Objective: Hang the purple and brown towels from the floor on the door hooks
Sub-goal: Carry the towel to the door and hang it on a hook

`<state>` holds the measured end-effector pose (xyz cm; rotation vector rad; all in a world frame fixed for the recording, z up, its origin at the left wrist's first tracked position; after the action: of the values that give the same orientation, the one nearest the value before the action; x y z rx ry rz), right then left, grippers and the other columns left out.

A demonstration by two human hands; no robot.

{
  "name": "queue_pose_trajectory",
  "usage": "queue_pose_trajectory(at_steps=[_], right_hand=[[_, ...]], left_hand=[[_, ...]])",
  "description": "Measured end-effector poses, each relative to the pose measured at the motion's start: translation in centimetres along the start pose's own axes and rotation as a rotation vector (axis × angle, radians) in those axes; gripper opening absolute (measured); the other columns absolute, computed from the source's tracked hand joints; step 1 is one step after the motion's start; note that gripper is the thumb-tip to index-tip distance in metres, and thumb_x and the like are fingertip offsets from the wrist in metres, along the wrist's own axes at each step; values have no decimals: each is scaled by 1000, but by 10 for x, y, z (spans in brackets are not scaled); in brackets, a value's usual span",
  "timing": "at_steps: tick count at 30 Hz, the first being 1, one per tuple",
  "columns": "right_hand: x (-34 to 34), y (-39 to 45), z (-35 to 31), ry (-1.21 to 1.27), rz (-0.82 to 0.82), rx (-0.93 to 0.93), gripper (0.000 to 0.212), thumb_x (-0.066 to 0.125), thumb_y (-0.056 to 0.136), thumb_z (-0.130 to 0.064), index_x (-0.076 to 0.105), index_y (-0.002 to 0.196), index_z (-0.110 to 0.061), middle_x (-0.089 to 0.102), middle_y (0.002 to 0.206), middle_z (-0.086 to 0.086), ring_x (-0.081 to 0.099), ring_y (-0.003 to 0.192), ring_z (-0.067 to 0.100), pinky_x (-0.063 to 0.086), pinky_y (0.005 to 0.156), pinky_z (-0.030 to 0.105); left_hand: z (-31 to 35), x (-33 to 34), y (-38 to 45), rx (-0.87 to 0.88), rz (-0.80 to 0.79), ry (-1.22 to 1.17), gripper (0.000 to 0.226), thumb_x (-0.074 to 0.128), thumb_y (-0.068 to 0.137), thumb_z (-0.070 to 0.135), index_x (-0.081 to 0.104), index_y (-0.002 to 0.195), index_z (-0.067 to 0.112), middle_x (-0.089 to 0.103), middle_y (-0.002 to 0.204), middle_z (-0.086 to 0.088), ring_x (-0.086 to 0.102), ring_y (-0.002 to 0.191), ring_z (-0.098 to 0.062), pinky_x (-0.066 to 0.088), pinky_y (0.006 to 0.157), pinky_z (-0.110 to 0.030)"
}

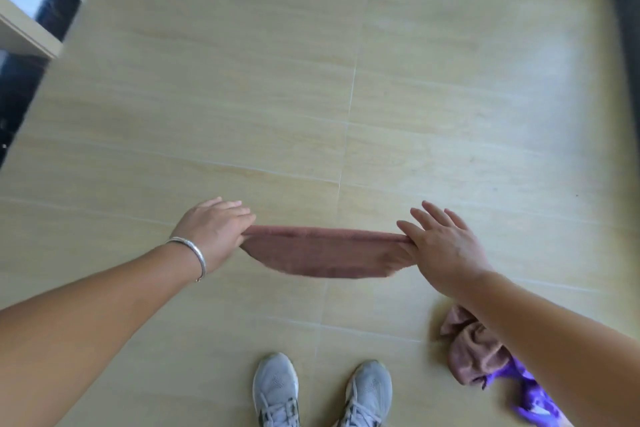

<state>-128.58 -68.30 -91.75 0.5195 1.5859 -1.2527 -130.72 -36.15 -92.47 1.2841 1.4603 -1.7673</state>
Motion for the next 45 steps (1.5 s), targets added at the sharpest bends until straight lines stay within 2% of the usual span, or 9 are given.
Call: queue_pose_trajectory(at_steps=[2,9,13,21,27,33,37,42,45], right_hand=[[-45,-14,3,-9,-24,-2,47,21,102,-48,29,146,-35,23,158,-4,6,148,19,8,118,38],[-261,-75,25,-51,34,-51,49,18,100,-56,35,143,-39,26,156,-9,7,148,13,8,118,34],[-402,-116,45,-22,133,-3,48,22,100,-56,39,142,-41,29,155,-12,12,147,12,11,118,32],[-617,-209,69,33,342,88,42,29,101,-51,47,137,-38,44,143,-14,20,144,14,22,115,35],[-746,-268,66,32,469,76,37,33,102,-46,58,127,-36,55,130,-15,28,140,13,28,113,35],[-859,-325,61,37,588,117,36,37,101,-44,63,120,-30,60,125,-11,30,139,16,29,112,42],[-915,-359,49,23,683,140,35,38,101,-44,66,112,-26,56,101,-12,40,131,18,36,101,37],[-955,-373,28,7,726,124,37,34,102,-41,64,119,-25,59,125,-9,28,141,15,29,111,39],[-975,-377,14,3,793,108,38,34,103,-40,65,117,-25,59,112,-12,35,134,15,32,106,37]], left_hand=[[-9,-43,-15,8,-43,45,37,41,100,39,46,136,32,43,146,17,27,141,-5,17,115,-26],[-34,-253,-74,71,-83,13,32,32,101,44,60,102,29,62,112,11,51,121,-14,34,107,-33],[-50,-392,-115,-10,-11,-68,31,35,100,42,55,84,23,63,93,6,59,98,-23,48,82,-38],[-66,-611,-199,-87,204,-89,33,35,99,41,52,75,26,62,84,6,59,85,-23,50,78,-41],[-80,-744,-267,-189,399,-25,36,36,100,43,57,80,21,61,74,4,58,70,-18,37,56,-30],[-94,-851,-334,-262,550,41,42,34,100,45,54,70,23,60,73,3,54,65,-14,35,54,-28],[-106,-900,-374,-263,637,71,42,33,100,46,59,75,23,63,76,3,58,70,-15,40,56,-29],[-119,-933,-412,-298,723,149,44,31,102,43,53,72,20,59,73,1,53,65,-15,36,54,-29],[-128,-947,-430,-332,795,185,43,30,102,43,53,72,22,58,73,4,52,66,-13,35,55,-29]])
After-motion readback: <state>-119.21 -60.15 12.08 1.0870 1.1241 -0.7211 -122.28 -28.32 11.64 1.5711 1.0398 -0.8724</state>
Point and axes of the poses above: each hand's wrist, its own y-axis towards the middle knuckle, its own x-axis out of the palm, z = x × y, the point moved 9 cm from there along y, towards the middle knuckle
